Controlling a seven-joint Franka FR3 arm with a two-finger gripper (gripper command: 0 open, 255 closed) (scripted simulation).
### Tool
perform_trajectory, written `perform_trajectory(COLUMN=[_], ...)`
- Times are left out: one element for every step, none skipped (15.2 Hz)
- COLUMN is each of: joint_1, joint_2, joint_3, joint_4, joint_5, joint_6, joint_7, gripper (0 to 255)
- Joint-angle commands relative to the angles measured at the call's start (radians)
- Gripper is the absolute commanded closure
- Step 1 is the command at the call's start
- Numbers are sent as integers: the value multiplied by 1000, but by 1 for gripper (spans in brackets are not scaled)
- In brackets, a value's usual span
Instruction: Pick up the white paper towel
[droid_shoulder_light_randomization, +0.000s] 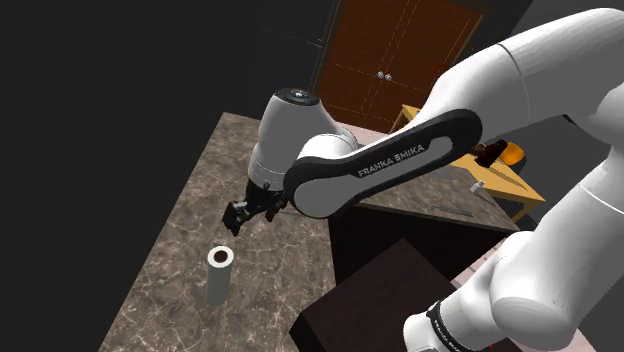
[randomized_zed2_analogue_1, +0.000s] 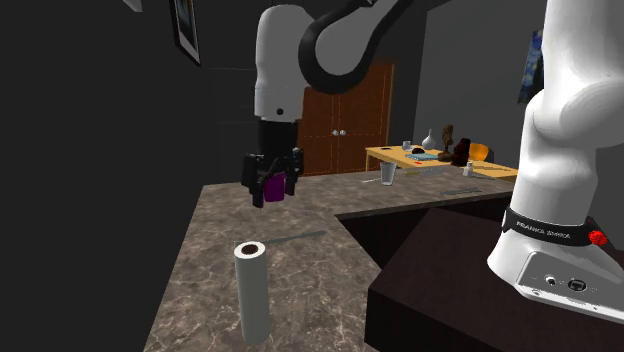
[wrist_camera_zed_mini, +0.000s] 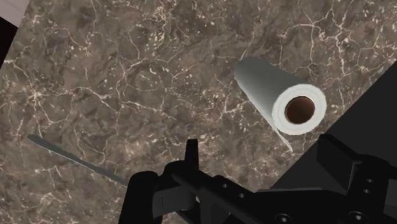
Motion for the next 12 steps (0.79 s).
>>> perform_trajectory(joint_1=[19, 34, 52, 71, 90, 111, 123, 126, 130, 134, 138, 142], joint_2=[77, 117, 158, 197, 237, 275, 294, 305, 315, 326, 337, 348], joint_3=[-2, -6, -13, -21, -30, -40, -47, -52, -57, -62, -67, -73], joint_4=[46, 74, 104, 134, 167, 200, 217, 217, 216, 217, 217, 217], joint_5=[-60, -91, -120, -147, -172, -195, -204, -212, -219, -226, -234, -241], joint_6=[22, 29, 35, 39, 42, 44, 45, 55, 65, 75, 85, 95], joint_7=[63, 96, 128, 157, 184, 209, 220, 225, 230, 235, 240, 245], gripper=[0, 0, 0, 0, 0, 0, 0, 0, 0, 0, 0, 0])
